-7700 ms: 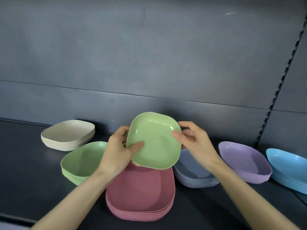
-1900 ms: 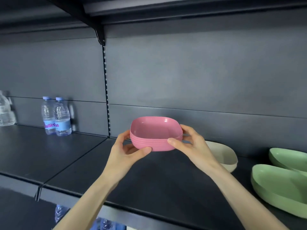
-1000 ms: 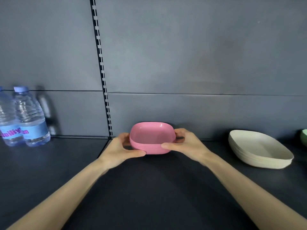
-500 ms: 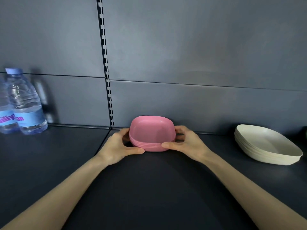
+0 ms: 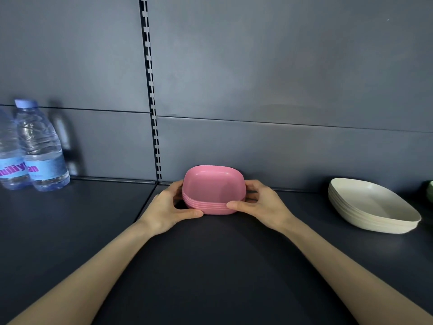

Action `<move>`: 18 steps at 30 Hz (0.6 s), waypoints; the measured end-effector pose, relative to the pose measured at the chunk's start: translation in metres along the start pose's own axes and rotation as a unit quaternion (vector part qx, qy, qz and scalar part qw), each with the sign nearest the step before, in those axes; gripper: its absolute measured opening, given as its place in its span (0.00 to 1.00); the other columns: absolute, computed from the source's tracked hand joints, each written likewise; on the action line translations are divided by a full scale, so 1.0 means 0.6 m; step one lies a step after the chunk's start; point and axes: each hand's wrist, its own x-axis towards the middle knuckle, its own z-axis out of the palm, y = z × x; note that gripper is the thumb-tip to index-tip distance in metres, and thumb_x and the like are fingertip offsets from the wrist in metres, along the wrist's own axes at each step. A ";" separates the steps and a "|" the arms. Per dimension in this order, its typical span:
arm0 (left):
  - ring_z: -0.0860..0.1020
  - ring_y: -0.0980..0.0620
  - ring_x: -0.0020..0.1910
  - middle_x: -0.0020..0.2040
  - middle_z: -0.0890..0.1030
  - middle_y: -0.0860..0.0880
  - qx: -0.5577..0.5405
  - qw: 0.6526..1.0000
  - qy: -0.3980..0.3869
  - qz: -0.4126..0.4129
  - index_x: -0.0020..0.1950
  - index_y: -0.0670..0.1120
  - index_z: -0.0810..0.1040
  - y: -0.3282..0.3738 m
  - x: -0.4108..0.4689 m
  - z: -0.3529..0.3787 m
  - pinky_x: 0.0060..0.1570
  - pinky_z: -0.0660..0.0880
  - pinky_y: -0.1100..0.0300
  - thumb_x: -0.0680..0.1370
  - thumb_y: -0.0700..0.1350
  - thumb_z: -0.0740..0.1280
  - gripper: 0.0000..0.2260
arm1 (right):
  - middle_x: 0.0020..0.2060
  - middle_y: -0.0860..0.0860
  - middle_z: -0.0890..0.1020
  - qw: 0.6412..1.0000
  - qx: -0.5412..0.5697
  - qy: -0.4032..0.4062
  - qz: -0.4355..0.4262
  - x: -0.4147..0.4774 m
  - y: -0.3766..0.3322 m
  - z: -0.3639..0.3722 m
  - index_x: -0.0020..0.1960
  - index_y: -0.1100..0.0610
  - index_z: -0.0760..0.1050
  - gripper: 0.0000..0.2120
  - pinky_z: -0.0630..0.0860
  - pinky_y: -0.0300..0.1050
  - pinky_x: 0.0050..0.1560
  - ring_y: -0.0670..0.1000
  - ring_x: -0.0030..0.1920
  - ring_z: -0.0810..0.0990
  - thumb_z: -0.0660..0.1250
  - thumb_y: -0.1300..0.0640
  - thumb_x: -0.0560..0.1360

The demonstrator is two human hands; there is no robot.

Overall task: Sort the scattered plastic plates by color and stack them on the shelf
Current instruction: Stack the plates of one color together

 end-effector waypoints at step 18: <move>0.78 0.58 0.58 0.60 0.79 0.53 0.020 1.000 -0.002 0.014 0.70 0.49 0.67 0.010 -0.006 -0.001 0.62 0.72 0.60 0.64 0.46 0.79 0.38 | 0.51 0.42 0.79 1.000 0.006 0.017 -0.005 -0.001 -0.005 0.001 0.62 0.53 0.74 0.29 0.74 0.33 0.52 0.41 0.50 0.79 0.78 0.50 0.64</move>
